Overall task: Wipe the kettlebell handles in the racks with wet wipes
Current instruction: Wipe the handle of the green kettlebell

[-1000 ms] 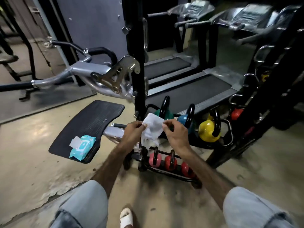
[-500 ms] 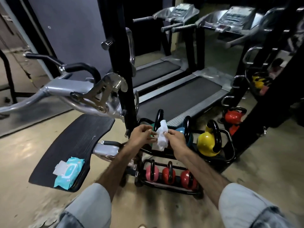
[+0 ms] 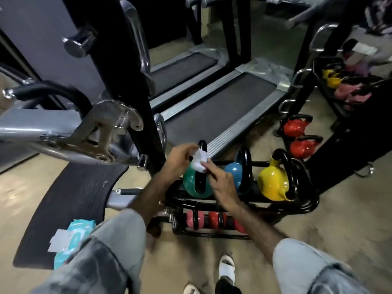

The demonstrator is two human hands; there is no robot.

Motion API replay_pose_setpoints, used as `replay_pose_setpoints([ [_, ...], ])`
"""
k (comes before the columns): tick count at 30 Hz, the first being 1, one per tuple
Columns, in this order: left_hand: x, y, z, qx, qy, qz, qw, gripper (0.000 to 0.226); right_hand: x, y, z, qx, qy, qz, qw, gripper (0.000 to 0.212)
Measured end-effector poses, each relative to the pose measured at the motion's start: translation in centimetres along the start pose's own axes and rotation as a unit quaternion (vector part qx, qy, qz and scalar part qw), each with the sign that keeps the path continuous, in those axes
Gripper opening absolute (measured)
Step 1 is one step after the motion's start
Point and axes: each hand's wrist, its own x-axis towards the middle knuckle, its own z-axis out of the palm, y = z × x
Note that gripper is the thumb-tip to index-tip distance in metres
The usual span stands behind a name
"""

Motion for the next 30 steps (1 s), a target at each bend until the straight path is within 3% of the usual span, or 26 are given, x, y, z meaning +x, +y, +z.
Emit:
replay_pose_setpoints([
  [3, 2.9, 0.7, 0.3, 0.051, -0.099, -0.008, 0.994, 0.035, -1.3, 1.9, 1.4, 0.018, -0.015, -0.048, 0.999, 0.049],
  [9, 6.2, 1.0, -1.0, 0.209, -0.226, 0.026, 0.951, 0.051, -3.4, 2.1, 3.5, 0.106, 0.046, 0.047, 0.992, 0.039],
  [14, 6.7, 1.0, -1.5, 0.22, -0.243, 0.054, 0.943, 0.049, -0.1, -0.7, 3.0, 0.183, 0.109, 0.146, 0.966, 0.02],
  [18, 6.8, 0.7, -1.1, 0.178, -0.23, 0.032, 0.956, 0.032, -1.3, 0.1, 3.5, 0.213, 0.113, 0.157, 0.958, 0.013],
  [22, 6.5, 0.5, -0.9, 0.196, -0.22, 0.04, 0.955, 0.039, -3.6, 1.7, 4.3, 0.191, 0.112, 0.151, 0.963, 0.003],
  [30, 6.3, 1.0, -1.2, 0.191, -0.241, 0.01, 0.952, 0.047, 0.0, 0.1, 4.3, 0.235, 0.142, 0.212, 0.938, 0.016],
])
